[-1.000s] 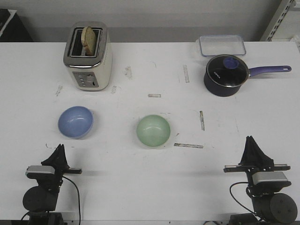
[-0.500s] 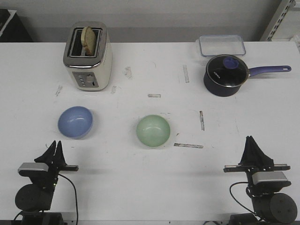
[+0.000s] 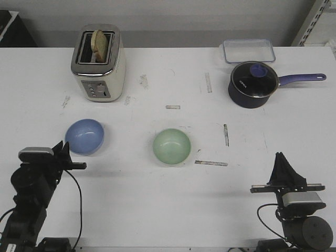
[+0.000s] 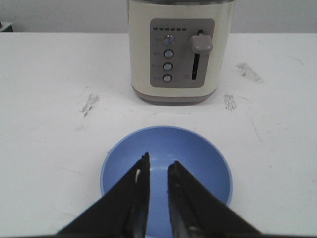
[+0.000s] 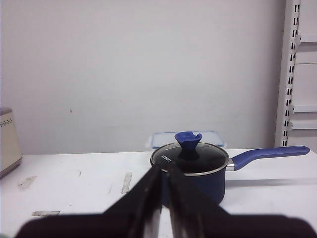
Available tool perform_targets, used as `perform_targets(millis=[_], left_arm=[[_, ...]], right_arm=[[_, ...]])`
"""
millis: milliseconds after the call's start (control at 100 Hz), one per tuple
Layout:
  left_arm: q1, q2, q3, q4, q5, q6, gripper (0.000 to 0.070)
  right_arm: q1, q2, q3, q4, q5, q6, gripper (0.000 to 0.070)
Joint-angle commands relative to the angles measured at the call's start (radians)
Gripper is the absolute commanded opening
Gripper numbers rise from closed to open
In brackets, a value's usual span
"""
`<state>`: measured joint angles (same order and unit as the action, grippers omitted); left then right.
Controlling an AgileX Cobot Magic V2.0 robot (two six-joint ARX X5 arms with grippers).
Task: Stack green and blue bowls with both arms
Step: 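Reach the left gripper to the blue bowl's rim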
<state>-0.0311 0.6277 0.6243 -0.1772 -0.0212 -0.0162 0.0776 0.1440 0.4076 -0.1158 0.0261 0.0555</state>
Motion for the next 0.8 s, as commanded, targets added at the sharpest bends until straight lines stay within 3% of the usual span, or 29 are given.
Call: perform_targets(millis=[0, 130, 330, 530, 580, 680, 740, 790], left_arm=[[-0.005, 0.072, 0.065, -0.033, 0.003, 0.002, 0.0084], [-0.012, 0.224, 0.193, -0.137, 0.003, -0.023, 0.0084], [-0.011, 0.427, 0.406, -0.393, 0.003, -0.219, 0.0083], [0.018, 0.599, 0.566, -0.581, 0.003, -0.231, 0.0094], [0.037, 0.639, 0.604, -0.623, 0.003, -0.237, 0.0151], [0.074, 0.716, 0.667, -0.685, 0.003, -0.240, 0.0366], [0.094, 0.753, 0.695, -0.713, 0.003, -0.240, 0.0418], [0.111, 0.785, 0.715, -0.735, 0.006, -0.240, 0.0418]], right_arm=[[0.002, -0.001, -0.001, 0.010, 0.000, -0.005, 0.0007], [0.002, -0.001, -0.002, 0.010, 0.000, -0.005, 0.0007], [0.002, -0.001, -0.001, 0.010, 0.000, -0.005, 0.0007], [0.002, -0.001, -0.002, 0.010, 0.000, -0.005, 0.0007], [0.002, -0.001, -0.002, 0.010, 0.000, -0.005, 0.0007], [0.002, -0.001, -0.002, 0.010, 0.000, -0.005, 0.0007], [0.002, -0.001, -0.001, 0.010, 0.000, -0.005, 0.0007], [0.002, -0.001, -0.001, 0.010, 0.000, -0.005, 0.0007]])
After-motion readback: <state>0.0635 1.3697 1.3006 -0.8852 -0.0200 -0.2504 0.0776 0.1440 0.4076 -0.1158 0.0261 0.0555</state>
